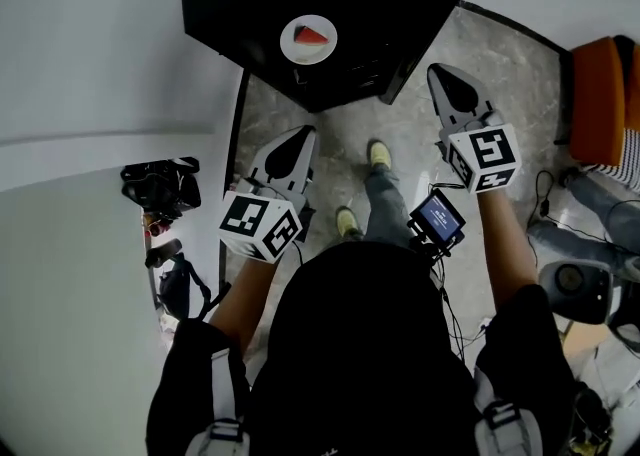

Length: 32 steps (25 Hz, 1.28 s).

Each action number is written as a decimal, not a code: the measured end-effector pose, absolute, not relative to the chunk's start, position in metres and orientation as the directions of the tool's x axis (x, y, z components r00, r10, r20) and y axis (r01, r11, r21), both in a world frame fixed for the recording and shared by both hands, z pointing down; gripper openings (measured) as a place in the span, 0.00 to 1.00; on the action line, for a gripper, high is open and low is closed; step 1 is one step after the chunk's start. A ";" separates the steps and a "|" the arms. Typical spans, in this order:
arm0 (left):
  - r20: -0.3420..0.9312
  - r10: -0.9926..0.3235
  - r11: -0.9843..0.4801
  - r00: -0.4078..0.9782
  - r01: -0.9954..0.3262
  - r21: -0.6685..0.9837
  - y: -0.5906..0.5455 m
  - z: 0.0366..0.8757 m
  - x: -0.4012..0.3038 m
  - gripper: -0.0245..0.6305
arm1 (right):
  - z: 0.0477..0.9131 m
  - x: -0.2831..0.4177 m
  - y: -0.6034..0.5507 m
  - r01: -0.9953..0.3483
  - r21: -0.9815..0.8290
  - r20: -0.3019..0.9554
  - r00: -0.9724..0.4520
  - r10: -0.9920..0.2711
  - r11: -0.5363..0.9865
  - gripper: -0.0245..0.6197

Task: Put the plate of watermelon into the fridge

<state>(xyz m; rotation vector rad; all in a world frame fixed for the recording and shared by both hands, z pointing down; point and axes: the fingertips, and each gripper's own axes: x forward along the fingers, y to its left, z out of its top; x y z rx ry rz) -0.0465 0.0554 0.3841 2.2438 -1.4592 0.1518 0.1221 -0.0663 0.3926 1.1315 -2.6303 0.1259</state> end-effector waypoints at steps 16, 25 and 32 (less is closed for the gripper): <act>0.251 -0.850 -0.391 0.462 -0.875 0.286 0.157 0.356 -0.066 0.05 | 0.365 0.135 0.065 -0.775 0.059 0.284 -0.591 -0.755 0.629 0.06; 0.201 -0.861 -0.398 0.468 -0.864 0.308 0.193 0.341 -0.061 0.05 | 0.329 0.151 0.143 -0.793 -0.012 0.263 -0.591 -0.763 0.610 0.06; 0.171 -0.854 -0.428 0.492 -0.849 0.310 0.212 0.331 -0.045 0.05 | 0.318 0.149 0.173 -0.776 -0.036 0.235 -0.619 -0.749 0.630 0.06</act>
